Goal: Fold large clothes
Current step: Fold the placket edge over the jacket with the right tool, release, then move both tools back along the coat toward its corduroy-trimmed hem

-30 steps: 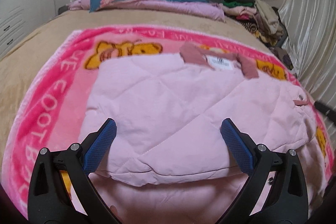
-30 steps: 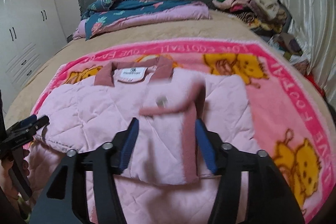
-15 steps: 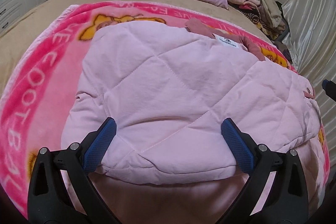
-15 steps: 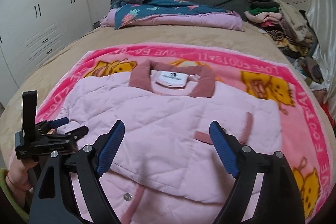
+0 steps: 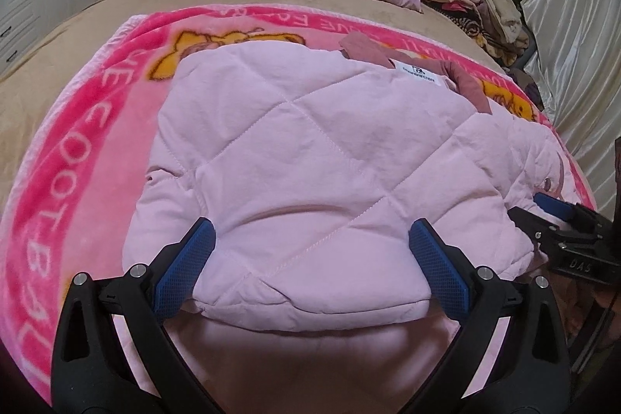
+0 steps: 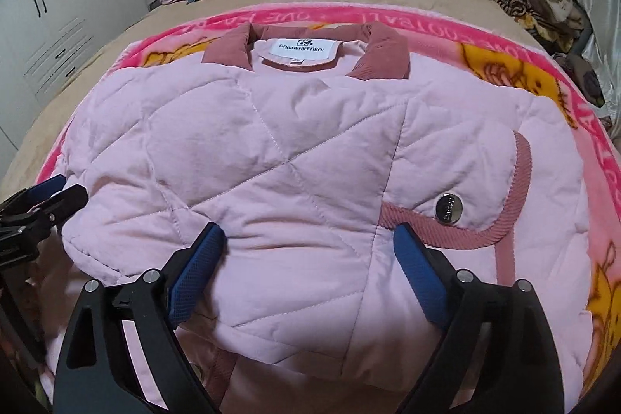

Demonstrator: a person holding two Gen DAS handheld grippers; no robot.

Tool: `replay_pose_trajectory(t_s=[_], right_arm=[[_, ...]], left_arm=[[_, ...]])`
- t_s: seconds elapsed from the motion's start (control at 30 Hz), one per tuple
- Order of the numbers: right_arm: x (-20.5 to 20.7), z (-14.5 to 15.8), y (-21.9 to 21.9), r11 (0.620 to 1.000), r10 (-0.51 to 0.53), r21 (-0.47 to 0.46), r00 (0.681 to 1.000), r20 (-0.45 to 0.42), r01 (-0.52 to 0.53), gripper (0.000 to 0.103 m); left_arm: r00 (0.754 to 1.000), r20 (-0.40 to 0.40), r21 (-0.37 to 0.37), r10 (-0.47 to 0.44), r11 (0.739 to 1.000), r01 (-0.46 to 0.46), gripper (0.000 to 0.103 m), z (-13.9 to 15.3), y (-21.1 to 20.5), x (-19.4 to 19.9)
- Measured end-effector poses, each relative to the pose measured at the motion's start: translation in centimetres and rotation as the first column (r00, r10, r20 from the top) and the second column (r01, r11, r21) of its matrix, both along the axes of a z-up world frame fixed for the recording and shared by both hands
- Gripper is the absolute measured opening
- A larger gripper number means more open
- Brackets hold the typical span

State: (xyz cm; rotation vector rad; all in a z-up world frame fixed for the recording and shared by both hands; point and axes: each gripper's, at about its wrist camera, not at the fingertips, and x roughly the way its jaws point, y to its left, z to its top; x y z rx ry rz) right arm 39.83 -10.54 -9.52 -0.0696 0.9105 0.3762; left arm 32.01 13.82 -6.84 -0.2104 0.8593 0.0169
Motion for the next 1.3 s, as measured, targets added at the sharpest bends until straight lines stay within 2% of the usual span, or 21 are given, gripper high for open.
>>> replay_pose_trajectory(t_s=[0.23,0.7,1.3], right_arm=[[-1.3,0.7,-0.4,1.0,-0.024,0.014,0.999,0.027,0.024,0.091],[-6.1,3.7,-3.1,0.985,-0.061,0.164,0.997,0.041,0.054,0.094],[-10.8,7.7,-5.8,0.972,-0.114,0.218,0.987,0.116,0.086,0.098]], left_arm=[[1.0,-0.006,0.023,0.004,1.0,-0.004,0.095,1.2,-0.5,-0.9],[0.999,-0.011,0.045,-0.03,0.999,0.03,0.095,2.6,-2.5,-2.4],[0.997,0.07,0.037,-0.037,0.999,0.035,0.095,5.6,-3.7,-5.2]])
